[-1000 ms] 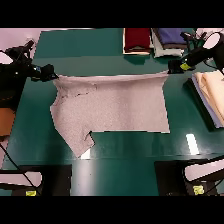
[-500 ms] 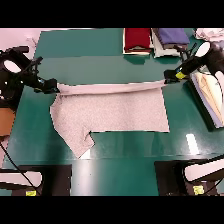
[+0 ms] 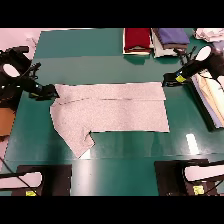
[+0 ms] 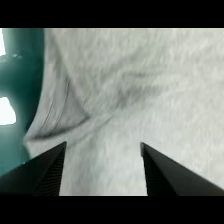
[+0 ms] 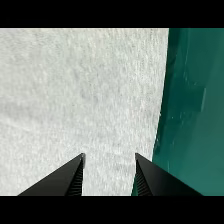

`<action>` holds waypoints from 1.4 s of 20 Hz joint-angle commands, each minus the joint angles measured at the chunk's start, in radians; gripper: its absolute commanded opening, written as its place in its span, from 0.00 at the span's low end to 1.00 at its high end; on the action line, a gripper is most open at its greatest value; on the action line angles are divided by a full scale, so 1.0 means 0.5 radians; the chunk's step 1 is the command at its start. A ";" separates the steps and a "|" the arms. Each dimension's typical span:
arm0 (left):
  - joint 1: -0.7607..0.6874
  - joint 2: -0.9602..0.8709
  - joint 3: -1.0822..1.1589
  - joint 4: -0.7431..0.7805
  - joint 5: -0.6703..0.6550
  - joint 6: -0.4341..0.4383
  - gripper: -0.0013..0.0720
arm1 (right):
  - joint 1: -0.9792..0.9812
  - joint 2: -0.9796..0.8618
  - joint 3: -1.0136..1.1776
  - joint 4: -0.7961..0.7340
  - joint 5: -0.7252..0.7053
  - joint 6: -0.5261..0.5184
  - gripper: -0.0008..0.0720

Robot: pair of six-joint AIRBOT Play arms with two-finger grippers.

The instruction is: Fold the shirts.

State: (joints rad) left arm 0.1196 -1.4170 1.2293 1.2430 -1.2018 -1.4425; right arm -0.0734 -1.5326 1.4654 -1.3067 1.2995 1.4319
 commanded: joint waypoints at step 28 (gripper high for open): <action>-0.184 0.977 -1.336 -0.438 0.269 -0.080 0.05 | -0.527 1.012 -1.160 0.005 0.143 -0.138 0.55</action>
State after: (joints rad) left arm 0.0311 -0.9295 0.5217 0.9966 -1.0397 -1.4841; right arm -0.2234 -1.0557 1.0267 -1.3087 1.3369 1.3808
